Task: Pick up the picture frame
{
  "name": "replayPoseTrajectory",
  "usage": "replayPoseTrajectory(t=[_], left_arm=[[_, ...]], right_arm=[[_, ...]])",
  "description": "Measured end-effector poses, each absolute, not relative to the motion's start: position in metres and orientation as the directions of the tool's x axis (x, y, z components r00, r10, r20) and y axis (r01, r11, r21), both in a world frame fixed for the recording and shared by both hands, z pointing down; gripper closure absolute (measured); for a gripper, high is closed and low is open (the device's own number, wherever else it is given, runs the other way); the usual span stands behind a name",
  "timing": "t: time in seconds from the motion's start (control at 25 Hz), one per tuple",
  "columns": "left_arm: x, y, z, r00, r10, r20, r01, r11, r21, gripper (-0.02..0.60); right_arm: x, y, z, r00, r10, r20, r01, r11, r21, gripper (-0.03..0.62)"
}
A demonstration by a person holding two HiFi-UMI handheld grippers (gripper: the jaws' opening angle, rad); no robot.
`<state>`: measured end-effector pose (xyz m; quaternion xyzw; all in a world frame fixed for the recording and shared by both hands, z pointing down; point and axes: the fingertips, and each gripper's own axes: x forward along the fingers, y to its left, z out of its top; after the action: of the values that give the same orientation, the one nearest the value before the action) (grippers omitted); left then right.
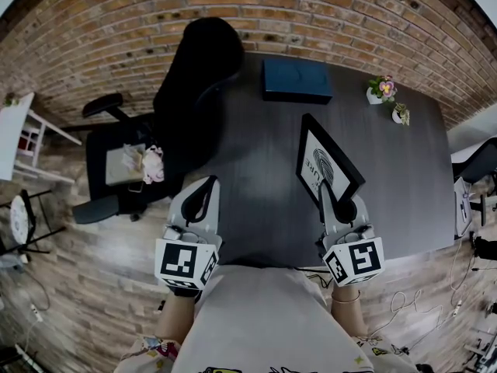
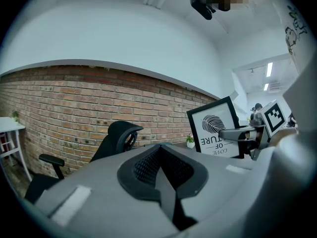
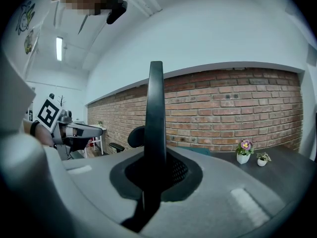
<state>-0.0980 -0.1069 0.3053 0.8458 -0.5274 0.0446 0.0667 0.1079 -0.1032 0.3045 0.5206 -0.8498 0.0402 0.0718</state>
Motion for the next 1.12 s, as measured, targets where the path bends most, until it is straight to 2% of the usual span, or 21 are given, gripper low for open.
replayPoseTrajectory(t=[1.12], left_arm=[[-0.103,-0.105,0.314,0.424,-0.894,0.147,-0.906,-0.418,0.072,0.568]], right_arm=[[0.105,-0.101,0.311,-0.456,-0.87,0.186,-0.887,0.46,-0.022,0.582]])
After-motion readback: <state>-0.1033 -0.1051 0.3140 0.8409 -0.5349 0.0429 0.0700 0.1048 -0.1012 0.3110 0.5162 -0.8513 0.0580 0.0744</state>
